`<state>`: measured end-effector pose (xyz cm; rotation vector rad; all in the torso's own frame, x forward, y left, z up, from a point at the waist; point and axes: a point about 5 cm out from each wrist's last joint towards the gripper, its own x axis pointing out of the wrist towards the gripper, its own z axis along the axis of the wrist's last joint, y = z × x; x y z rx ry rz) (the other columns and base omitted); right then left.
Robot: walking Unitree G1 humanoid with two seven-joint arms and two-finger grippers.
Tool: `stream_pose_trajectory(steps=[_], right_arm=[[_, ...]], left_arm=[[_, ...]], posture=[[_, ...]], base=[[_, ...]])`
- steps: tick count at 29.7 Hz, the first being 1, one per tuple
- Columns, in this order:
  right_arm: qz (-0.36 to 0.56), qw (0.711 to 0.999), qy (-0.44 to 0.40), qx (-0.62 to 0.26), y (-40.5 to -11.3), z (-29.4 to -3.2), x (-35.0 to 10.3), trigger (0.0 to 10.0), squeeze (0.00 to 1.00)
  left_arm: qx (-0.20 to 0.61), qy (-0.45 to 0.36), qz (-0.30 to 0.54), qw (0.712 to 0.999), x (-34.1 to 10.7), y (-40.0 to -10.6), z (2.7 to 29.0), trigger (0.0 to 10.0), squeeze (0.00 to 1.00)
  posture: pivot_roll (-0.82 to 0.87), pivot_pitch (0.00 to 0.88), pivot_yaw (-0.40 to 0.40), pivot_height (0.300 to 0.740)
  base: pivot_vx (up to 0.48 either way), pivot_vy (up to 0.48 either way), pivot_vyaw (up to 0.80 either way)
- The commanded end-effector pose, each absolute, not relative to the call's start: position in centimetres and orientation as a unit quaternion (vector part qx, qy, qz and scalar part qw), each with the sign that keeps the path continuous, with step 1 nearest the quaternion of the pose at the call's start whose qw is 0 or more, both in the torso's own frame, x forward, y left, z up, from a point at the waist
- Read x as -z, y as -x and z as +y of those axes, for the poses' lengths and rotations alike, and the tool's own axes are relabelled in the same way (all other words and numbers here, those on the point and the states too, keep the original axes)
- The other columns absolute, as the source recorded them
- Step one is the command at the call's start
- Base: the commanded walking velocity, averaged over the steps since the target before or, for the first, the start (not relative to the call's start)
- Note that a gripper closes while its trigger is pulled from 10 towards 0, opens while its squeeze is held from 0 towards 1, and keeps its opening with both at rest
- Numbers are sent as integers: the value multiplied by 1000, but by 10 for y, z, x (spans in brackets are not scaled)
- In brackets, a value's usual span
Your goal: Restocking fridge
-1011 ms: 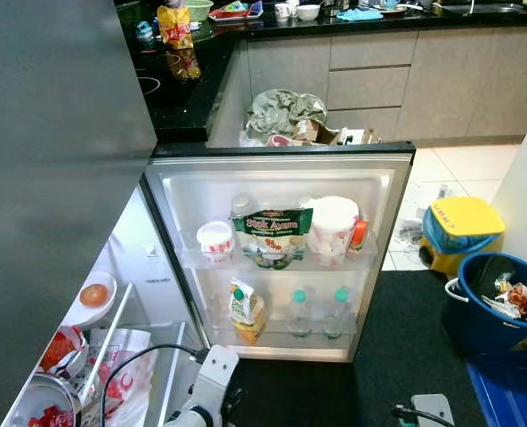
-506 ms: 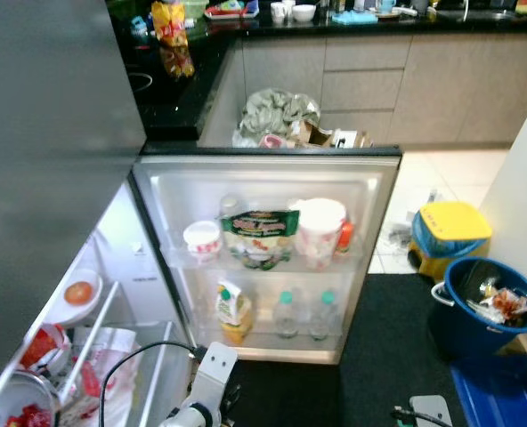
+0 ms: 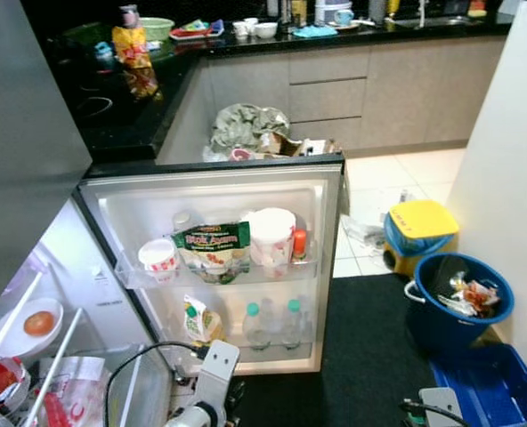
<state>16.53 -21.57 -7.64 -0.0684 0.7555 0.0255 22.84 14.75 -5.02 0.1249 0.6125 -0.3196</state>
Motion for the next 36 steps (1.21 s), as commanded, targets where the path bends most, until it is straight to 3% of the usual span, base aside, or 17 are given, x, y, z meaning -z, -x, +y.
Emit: stream_pose_trajectory(steps=[1,16,36], right_arm=[[368,929,29,-24,-169,-209,77,10000,0],[360,932,24,-42,-174,-201,75,10000,0],[360,932,23,-41,-171,-201,76,10000,0]], left_arm=[[148,-64,308,938,51,-227,152,10000,0],[155,-62,302,939,50,-230,149,10000,0],[160,-57,299,939,48,-232,149,10000,0]], posture=[[-117,40,32,734],[-118,43,37,734],[-118,50,39,734]], base=[[0,0,0],[0,0,0],[260,0,0]])
